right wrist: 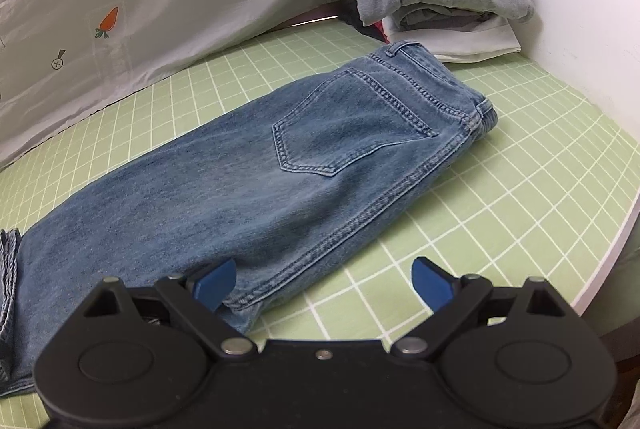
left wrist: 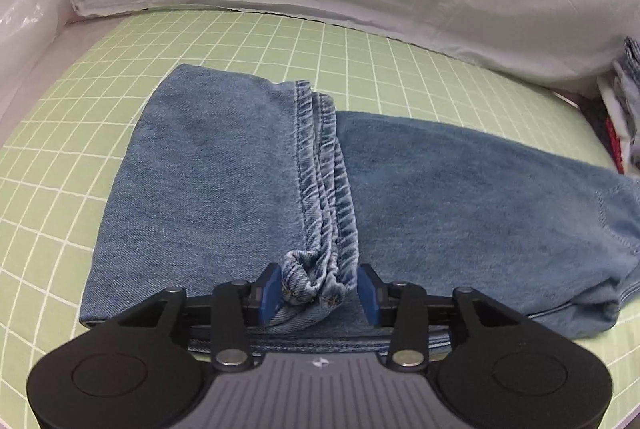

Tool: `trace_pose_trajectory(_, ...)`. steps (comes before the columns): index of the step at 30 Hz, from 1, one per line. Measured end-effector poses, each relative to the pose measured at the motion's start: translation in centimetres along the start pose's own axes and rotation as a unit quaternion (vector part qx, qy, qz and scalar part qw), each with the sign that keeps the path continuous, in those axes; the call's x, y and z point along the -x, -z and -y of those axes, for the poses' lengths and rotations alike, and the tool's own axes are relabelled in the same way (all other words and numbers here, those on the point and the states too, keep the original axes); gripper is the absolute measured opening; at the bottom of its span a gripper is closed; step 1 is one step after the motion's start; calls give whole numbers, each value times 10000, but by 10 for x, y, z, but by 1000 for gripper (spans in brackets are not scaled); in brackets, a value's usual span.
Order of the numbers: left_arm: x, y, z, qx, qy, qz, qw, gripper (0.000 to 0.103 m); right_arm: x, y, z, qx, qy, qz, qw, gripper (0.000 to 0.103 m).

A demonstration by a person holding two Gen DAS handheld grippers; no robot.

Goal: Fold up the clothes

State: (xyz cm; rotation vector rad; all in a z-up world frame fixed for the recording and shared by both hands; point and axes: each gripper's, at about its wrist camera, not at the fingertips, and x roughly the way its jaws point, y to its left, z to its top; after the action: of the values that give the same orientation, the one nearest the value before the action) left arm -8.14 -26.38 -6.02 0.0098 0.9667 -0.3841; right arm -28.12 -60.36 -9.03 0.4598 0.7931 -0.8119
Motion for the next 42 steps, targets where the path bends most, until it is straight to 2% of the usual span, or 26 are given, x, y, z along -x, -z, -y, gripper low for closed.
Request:
trace_pose_trajectory(3, 9, -4, 1, 177, -30, 200, 9996, 62, -5, -2, 5, 24, -29, -72, 10000, 95)
trace_pose_trajectory(6, 14, -9, 1, 393, -85, 291, 9988, 68, -10, -5, 11, -9, -63, -94, 9999, 95)
trace_pose_trajectory(8, 14, -11, 0, 496, -203, 311, 9981, 87, -15, -8, 17, -97, -88, -118, 9998, 96)
trace_pose_trajectory(10, 9, -12, 0, 500, -450, 263, 9974, 96, -19, -10, 23, -214, -99, -153, 9996, 96)
trace_pose_trajectory(12, 3, -12, 0, 541, -675, 123, 9962, 96, -24, -12, 29, -334, -113, -183, 9992, 96)
trace_pose_trajectory(16, -12, -10, -8, 998, -740, -186, 9921, 97, -35, -19, 41, -556, -140, -208, 9981, 98)
trace_pose_trajectory(21, -33, -8, -11, 1342, -1062, -502, 9840, 98, -48, -32, 54, -741, -147, -191, 9970, 99)
trace_pose_trajectory(24, -42, -11, -6, 1388, -1265, -628, 9802, 102, -59, -43, 69, -982, -123, -160, 9950, 99)
trace_pose_trajectory(28, -58, -15, 6, 1224, -1722, -838, 9738, 103, -79, -61, 96, -1419, -10, -113, 9898, 100)
trace_pose_trajectory(36, -62, -14, 14, 1224, -1884, -805, 9711, 103, -126, -89, 135, -1958, 112, -75, 9805, 102)
trace_pose_trajectory(41, -59, -9, 18, 1207, -1974, -676, 9705, 103, -146, -100, 140, -1866, 225, -97, 9821, 101)
trace_pose_trajectory(42, -59, -8, 20, 1195, -2009, -663, 9700, 103, -150, -102, 140, -1844, 214, -131, 9825, 98)
